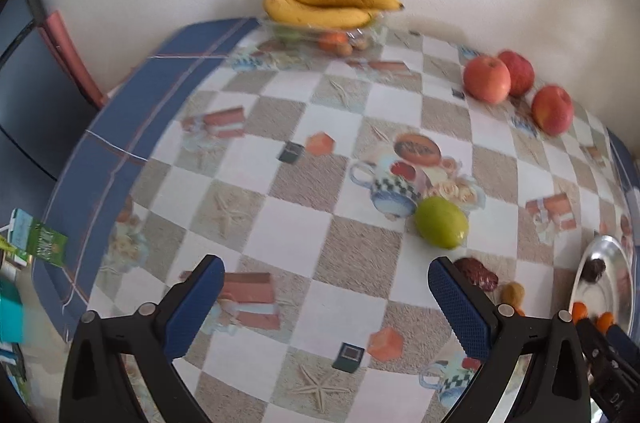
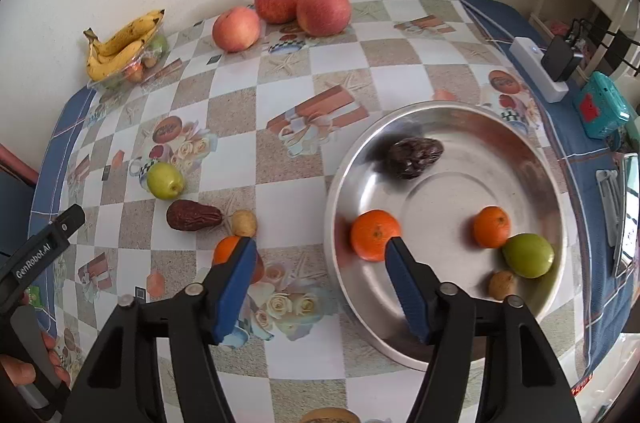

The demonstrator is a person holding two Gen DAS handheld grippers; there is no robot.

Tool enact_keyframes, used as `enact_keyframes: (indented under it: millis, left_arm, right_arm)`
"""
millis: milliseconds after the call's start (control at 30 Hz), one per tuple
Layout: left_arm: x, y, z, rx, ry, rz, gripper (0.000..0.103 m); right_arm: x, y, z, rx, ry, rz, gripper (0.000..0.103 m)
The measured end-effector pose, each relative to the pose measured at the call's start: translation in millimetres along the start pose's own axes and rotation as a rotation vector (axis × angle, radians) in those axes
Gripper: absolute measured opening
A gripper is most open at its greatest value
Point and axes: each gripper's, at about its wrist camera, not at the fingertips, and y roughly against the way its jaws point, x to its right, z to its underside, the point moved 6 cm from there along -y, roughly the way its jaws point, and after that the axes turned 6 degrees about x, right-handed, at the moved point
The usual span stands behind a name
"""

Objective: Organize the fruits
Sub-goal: 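Withdraw both grippers from the bowl back toward the fruit row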

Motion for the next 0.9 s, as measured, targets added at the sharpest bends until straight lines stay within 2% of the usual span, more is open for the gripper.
enact_keyframes:
  millis: [67, 100, 267, 500, 900]
  left_arm:
    - [6.9, -5.1, 4.1, -0.020, -0.037, -0.007, 0.103]
    - [10.1, -8.0, 6.3, -0.032, -0.052, -0.008, 0.103]
    - [13.4, -18.7, 14.0, -0.079, -0.049, 0.011, 0.103]
    - [6.4, -21.0, 11.8, -0.081, -0.012, 0.025, 0.103]
    - [36.5, -36.8, 10.9, -0.094, -0.033, 0.155, 0.103]
  right_arm:
    - [-4.3, -4.7, 0.9, -0.004, -0.003, 0.005, 0.090]
    - [-7.2, -7.4, 0.7, 0.000, -0.007, 0.002, 0.093]
    - [-21.4, -23.8, 7.5, -0.030, 0.015, 0.026, 0.094]
    - [-40.2, -36.4, 14.7, -0.053, 0.076, 0.048, 0.094]
    - [-59.0, -54.1, 25.6, -0.117, 0.106, 0.015, 0.094]
